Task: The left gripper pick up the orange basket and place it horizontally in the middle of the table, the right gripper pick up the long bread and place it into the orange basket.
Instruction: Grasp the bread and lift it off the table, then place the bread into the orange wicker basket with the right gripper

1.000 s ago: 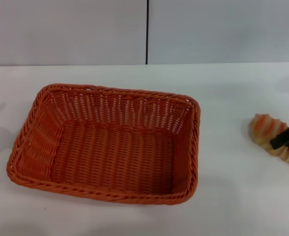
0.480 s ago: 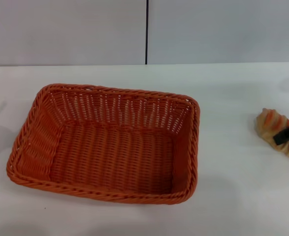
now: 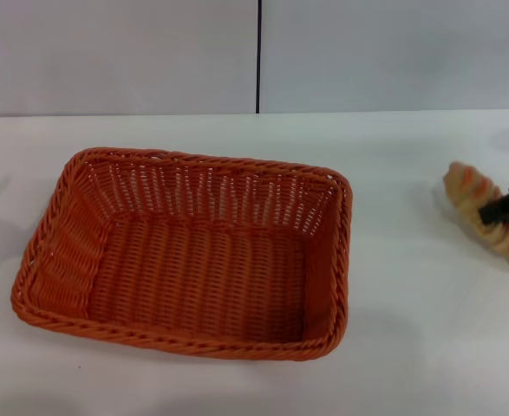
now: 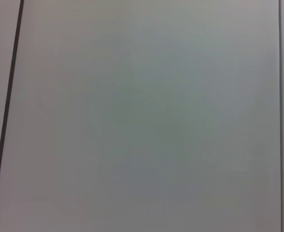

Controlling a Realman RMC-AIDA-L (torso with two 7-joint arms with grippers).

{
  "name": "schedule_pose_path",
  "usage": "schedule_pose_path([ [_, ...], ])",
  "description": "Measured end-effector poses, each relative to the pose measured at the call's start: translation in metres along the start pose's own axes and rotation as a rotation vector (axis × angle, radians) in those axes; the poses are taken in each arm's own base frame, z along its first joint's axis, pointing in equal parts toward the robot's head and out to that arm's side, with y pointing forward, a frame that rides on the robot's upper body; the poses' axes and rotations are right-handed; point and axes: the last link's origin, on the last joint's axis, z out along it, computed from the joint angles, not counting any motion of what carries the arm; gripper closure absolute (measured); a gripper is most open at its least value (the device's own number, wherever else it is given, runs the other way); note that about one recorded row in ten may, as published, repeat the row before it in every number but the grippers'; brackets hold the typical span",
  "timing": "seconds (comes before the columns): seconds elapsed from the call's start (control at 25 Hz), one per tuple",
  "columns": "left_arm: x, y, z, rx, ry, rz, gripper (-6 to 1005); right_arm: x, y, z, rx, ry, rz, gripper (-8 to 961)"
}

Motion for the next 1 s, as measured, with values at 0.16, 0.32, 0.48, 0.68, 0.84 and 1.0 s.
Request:
schedule_pose_path([
  [0.16,0.001,0.000,0.001,-0.005,0.006,0.000,184,-0.011,0.016,-0.018,-0.025,-0.035,-0.058,808],
  [0.32,0.002,0.000,0.004,-0.011,0.013,0.001,184,-0.018,0.031,-0.027,-0.064,-0.062,-0.099,844],
  [0.48,0.002,0.001,0.006,-0.015,0.017,0.001,184,-0.029,0.058,-0.038,-0.147,-0.095,-0.171,847],
  [0.68,0.003,0.002,0.005,-0.016,0.020,-0.007,185,-0.040,0.093,-0.051,-0.268,-0.110,-0.262,855],
  [0.84,0.003,0.002,0.001,-0.014,0.020,-0.011,185,-0.049,0.120,-0.063,-0.400,-0.139,-0.330,862],
  [1.0,0.004,0.002,-0.001,-0.016,0.024,-0.012,186,-0.054,0.145,-0.061,-0.585,-0.161,-0.390,867],
])
